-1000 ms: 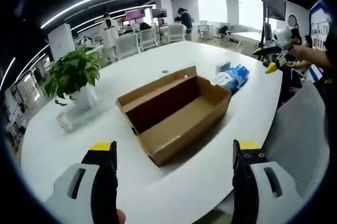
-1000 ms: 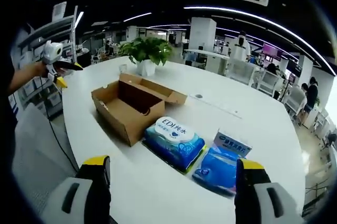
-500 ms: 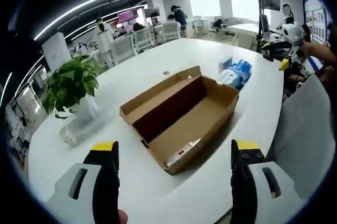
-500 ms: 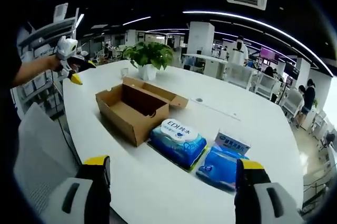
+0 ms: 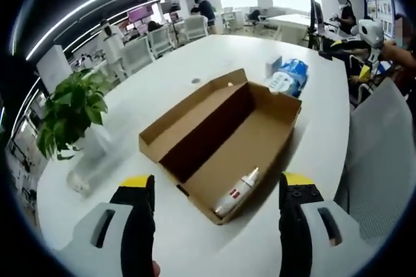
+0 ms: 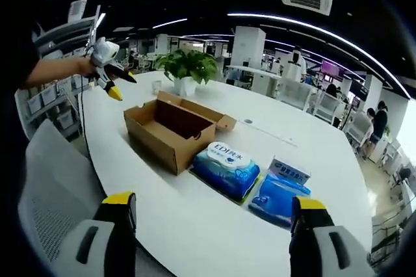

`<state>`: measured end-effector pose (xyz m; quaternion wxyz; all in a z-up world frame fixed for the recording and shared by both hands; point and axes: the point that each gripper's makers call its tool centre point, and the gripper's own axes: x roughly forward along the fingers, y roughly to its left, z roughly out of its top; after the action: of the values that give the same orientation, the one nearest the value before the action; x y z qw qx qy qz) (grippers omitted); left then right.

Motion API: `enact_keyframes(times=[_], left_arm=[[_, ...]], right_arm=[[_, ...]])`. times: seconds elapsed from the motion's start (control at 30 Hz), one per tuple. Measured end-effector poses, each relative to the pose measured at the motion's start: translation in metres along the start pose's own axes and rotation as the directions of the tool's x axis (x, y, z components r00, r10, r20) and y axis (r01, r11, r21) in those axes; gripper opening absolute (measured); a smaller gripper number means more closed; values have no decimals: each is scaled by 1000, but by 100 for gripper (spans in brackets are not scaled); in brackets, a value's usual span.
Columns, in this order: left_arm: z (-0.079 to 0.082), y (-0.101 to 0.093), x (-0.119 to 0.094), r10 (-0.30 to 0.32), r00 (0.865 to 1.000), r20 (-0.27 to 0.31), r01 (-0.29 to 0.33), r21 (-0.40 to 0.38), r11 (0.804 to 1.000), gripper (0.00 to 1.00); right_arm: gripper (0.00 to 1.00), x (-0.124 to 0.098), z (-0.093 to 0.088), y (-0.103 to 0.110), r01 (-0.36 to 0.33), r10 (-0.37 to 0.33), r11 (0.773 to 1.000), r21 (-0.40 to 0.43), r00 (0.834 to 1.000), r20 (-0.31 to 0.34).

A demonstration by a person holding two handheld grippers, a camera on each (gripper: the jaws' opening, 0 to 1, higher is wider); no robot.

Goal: Operate the shoe box by opening the lid, removing the specified soft item, and placing it in the target area until the item is outside and the box remains undamaged.

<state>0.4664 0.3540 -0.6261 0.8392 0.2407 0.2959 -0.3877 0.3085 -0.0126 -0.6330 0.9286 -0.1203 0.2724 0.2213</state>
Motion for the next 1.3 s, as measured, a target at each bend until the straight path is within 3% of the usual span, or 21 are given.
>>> enact_keyframes(times=[0.17,0.33,0.47,0.7,0.87,1.03,1.3], left_arm=[[-1,0,11,-35,999,-21,35,21,999,71],[-15,-1,24,-70,993,-90,76,58,995,65],[-23,-1,36,-117,984,-136,126,57,990,57],[-26,3,54,-143,967,-209,168,109,980,55],[-30,0,65,-166,947,-274,218,169,961,55],[-29,-8,75,-193,929,-316,281,260,924,53],[-31,-17,89,-222,902,-370,344,306,888,48]], right_arm=[[99,-5,0,7,5,-5,1000,17,1000,15],[99,-6,-1,17,-2,2,1000,30,1000,26],[98,-6,-3,26,-18,17,999,28,1000,16],[98,-5,-5,33,-30,30,999,25,1000,7],[98,-5,-6,32,-22,22,999,27,1000,4],[98,-6,-9,32,-17,17,999,40,1000,5],[97,-4,-15,38,-22,22,998,63,1000,-5]])
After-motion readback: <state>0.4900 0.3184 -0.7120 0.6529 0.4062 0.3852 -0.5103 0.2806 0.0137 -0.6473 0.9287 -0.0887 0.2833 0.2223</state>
